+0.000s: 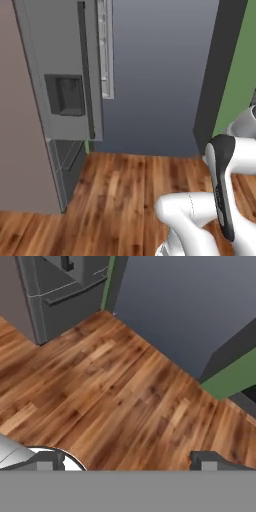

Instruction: Place the cold items (mango and onion) from the fridge in one tupperware on the dining counter. Place the warm items (hot dog and kebab skewer) in the stove area in another tupperware.

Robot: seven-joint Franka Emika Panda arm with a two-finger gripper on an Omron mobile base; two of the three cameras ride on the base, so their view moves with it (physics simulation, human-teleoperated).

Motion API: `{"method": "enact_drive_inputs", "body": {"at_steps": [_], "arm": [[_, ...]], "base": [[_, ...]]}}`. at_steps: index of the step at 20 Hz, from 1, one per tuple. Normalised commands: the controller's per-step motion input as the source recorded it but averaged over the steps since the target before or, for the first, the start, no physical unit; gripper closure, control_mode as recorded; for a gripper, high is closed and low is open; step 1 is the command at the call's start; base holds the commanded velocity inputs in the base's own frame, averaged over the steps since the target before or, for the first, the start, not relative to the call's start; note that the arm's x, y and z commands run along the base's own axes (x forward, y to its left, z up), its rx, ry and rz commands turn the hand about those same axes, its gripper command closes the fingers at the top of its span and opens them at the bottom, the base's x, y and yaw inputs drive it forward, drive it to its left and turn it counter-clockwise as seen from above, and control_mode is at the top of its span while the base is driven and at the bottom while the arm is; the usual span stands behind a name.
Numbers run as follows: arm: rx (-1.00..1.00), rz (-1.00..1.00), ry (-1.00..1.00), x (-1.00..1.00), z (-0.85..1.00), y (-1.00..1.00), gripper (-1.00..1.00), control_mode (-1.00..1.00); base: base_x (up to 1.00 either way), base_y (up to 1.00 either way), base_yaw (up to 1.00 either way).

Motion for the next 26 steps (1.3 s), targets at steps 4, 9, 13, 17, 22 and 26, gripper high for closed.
{"method": "enact_drive_inputs", "body": {"at_steps": [4,9,13,17,22,26], "arm": [[0.0,0.0,0.0,0.0,0.0,0.0,-1.0,1.0],[0.0,0.0,0.0,0.0,0.0,0.0,-1.0,1.0],[0.0,0.0,0.0,0.0,0.0,0.0,-1.0,1.0],[0.0,0.0,0.0,0.0,0.0,0.0,-1.0,1.0],[0.0,0.0,0.0,0.0,0.0,0.0,-1.0,1.0],[0.0,0.0,0.0,0.0,0.0,0.0,-1.0,1.0]], "base": [[1.0,-0.77,0.12],[1.0,-0.76,0.28],[0.97,-0.6,0.44],[0.81,-0.56,0.48],[0.52,-0.58,0.51],[0.31,-0.56,0.54]]}}
